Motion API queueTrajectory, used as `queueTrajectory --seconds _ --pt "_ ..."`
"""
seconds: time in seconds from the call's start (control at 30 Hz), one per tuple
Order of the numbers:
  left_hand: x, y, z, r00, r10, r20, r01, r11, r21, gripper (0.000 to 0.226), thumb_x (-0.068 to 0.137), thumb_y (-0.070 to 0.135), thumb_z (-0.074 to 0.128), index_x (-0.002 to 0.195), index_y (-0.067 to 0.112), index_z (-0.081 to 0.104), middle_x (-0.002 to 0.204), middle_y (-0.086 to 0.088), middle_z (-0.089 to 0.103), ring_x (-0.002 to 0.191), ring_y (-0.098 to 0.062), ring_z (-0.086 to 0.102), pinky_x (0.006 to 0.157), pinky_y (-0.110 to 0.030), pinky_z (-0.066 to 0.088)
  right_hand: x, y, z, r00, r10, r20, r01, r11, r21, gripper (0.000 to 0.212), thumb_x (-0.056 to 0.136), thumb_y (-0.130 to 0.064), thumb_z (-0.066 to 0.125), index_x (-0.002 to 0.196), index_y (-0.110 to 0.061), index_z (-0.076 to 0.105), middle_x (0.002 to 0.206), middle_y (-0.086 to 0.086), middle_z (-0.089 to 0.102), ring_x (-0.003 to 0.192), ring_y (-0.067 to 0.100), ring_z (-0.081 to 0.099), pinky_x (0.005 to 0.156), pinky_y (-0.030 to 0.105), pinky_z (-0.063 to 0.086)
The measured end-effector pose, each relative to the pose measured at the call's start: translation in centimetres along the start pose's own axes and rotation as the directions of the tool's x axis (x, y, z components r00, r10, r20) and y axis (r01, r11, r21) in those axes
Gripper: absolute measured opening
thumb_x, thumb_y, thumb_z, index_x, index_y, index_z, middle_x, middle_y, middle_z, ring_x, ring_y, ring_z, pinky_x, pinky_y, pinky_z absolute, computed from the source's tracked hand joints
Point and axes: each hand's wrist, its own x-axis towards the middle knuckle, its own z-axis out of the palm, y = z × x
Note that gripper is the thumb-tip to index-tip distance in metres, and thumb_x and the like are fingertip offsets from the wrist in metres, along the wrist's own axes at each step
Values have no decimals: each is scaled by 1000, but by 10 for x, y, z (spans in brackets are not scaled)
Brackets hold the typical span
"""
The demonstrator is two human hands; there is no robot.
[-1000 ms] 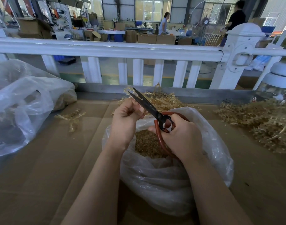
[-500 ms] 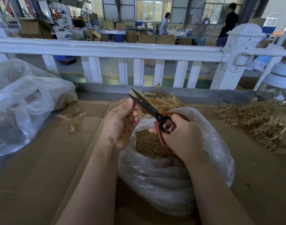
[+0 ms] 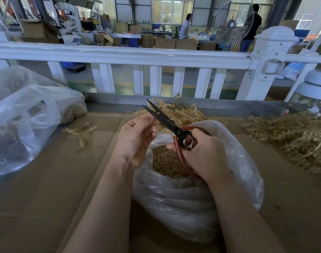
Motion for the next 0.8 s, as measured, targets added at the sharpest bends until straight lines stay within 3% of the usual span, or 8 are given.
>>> queueTrajectory --seconds 0.23,0.4,0.6,0.8 --pt "1 -3 5 986 130 -101 -116 984 134 18 91 6 64 75 12 71 68 -2 65 56 -8 51 56 -16 45 -1 0 2 1000 8 1 -8 1000 21 65 75 -81 53 70 -17 62 61 -13 62 54 5 58 54 30 55" --pt "0 -4 6 987 121 -105 -106 984 141 10 91 6 65 83 12 69 73 -3 72 54 -8 60 50 -18 48 0 1 2 998 54 10 -54 999 4 53 75 -72 67 75 -20 62 65 -16 60 58 4 58 56 25 53" --pt "0 -6 7 979 192 -70 -172 958 231 15 90 3 65 80 15 64 71 -5 66 57 -11 59 57 -19 50 0 -2 -2 999 49 7 -48 998 -51 70 73 -89 42 84 -23 63 73 -16 63 64 3 57 58 24 53" --pt "1 -7 2 972 232 -21 -218 937 274 13 89 0 63 84 11 65 70 -3 66 58 -12 58 58 -19 49 1 -2 -3 998 60 24 -58 996 -64 69 71 -90 41 84 -25 61 72 -17 61 63 0 54 57 21 49"
